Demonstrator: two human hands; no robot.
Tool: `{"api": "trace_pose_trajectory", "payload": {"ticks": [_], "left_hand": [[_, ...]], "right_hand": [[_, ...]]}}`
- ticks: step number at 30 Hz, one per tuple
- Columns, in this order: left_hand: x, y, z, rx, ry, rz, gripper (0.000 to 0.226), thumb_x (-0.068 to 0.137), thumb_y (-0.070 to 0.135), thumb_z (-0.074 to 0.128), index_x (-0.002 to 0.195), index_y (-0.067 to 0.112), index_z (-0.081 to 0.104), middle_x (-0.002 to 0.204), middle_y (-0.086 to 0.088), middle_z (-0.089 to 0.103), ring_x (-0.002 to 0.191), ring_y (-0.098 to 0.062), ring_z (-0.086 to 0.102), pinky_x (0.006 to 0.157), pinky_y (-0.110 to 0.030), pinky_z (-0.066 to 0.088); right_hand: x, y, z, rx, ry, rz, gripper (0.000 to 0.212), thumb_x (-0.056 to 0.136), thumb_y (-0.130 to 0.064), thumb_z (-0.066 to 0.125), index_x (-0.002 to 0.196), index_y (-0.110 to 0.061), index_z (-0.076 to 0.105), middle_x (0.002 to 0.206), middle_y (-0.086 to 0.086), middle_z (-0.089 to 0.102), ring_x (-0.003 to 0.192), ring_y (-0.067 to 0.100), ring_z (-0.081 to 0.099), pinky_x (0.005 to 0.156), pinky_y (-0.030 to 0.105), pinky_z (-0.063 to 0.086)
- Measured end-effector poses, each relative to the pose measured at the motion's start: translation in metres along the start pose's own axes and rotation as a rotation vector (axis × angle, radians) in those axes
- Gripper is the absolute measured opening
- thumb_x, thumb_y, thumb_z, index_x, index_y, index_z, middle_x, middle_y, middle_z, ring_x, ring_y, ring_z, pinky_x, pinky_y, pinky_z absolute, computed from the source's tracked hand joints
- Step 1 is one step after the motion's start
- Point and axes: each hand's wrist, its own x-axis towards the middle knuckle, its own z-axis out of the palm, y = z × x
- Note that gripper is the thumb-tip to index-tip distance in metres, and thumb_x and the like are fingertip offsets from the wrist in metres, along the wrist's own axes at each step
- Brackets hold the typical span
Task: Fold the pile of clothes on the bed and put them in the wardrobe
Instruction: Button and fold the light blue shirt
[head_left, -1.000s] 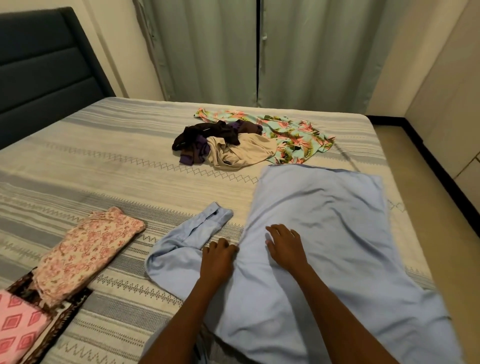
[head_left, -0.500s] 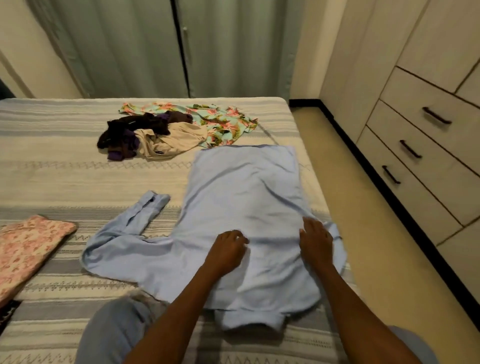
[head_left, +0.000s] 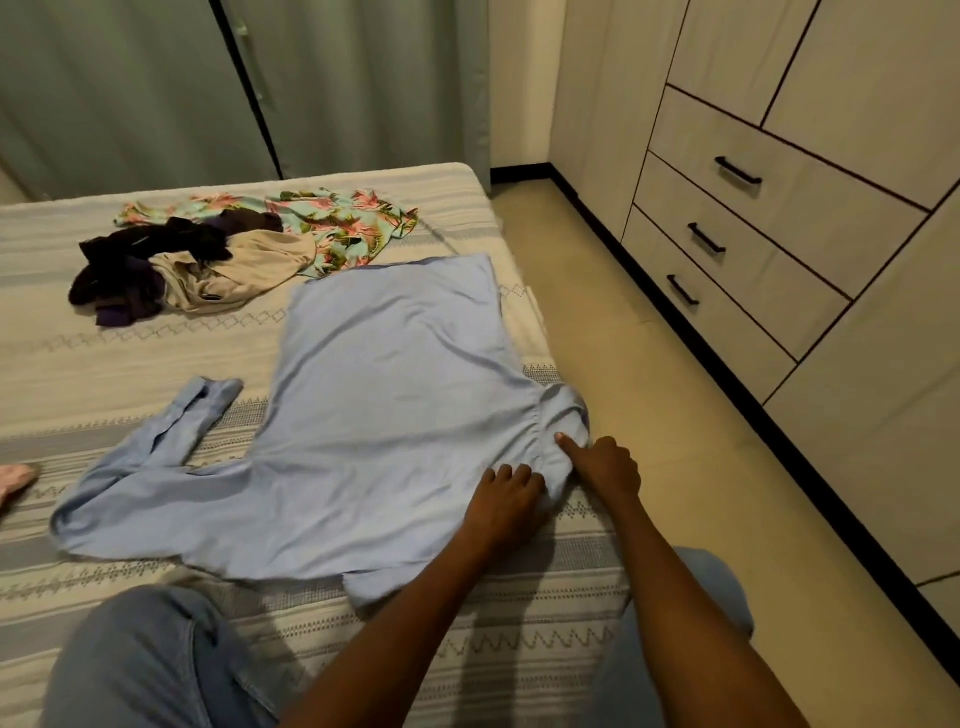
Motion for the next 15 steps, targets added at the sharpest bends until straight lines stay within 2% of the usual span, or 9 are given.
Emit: {"api": "trace_pose_trajectory", "payload": {"ticks": [3,5,8,11,13,15], "left_hand": [[0.004,0.012,0.001,-0.069,0.046,-0.043,0.023,0.096,0.029,0.051,0.105,0.012,0.062,0.105,-0.011,0.065,0.092,-0.034,0.061,0.077,-0.043,0.043],[0.003,0.016,0.0,-0.134,0.088,-0.04,0.02,0.096,0.031,0.052,0.1,0.012,0.061,0.098,-0.01,0.065,0.084,-0.031,0.061,0.07,-0.038,0.041],[-0.004,0.016,-0.008,-0.266,0.098,0.033,0.022,0.094,0.036,0.057,0.097,0.014,0.058,0.093,-0.006,0.065,0.076,-0.026,0.061,0.062,-0.035,0.044],[-0.012,0.01,-0.013,-0.394,-0.064,0.081,0.025,0.091,0.041,0.052,0.096,0.016,0.058,0.095,-0.005,0.067,0.08,-0.024,0.062,0.067,-0.037,0.048],[-0.011,0.006,-0.01,-0.428,-0.2,0.074,0.033,0.091,0.047,0.049,0.096,0.018,0.062,0.094,-0.005,0.069,0.081,-0.024,0.063,0.07,-0.036,0.049],[-0.012,0.004,-0.008,-0.487,-0.271,0.026,0.041,0.094,0.056,0.047,0.092,0.019,0.066,0.089,-0.003,0.071,0.078,-0.019,0.063,0.072,-0.035,0.049]], "right_hand": [[-0.005,-0.005,-0.003,-0.07,-0.069,-0.066,0.073,0.089,-0.067,0.054,0.132,-0.008,0.053,0.133,0.019,0.058,0.12,0.037,0.057,0.094,0.04,0.046],[-0.011,-0.008,-0.008,-0.033,-0.078,-0.05,0.057,0.092,-0.053,0.054,0.129,-0.01,0.055,0.13,0.016,0.059,0.117,0.037,0.057,0.091,0.038,0.046],[-0.024,-0.002,-0.012,0.056,0.014,-0.009,0.051,0.09,-0.047,0.053,0.121,-0.007,0.06,0.123,0.017,0.064,0.11,0.038,0.06,0.088,0.039,0.048],[-0.035,0.014,-0.006,0.014,-0.006,0.009,0.05,0.089,-0.047,0.054,0.119,-0.008,0.06,0.121,0.016,0.064,0.107,0.037,0.061,0.087,0.039,0.05],[-0.039,0.022,-0.003,-0.043,-0.053,-0.007,0.052,0.086,-0.05,0.055,0.12,-0.012,0.059,0.119,0.015,0.064,0.106,0.036,0.062,0.085,0.037,0.049],[-0.039,0.023,-0.004,-0.087,-0.036,-0.042,0.052,0.085,-0.053,0.053,0.118,-0.013,0.06,0.115,0.014,0.066,0.102,0.034,0.063,0.083,0.036,0.05]]}}
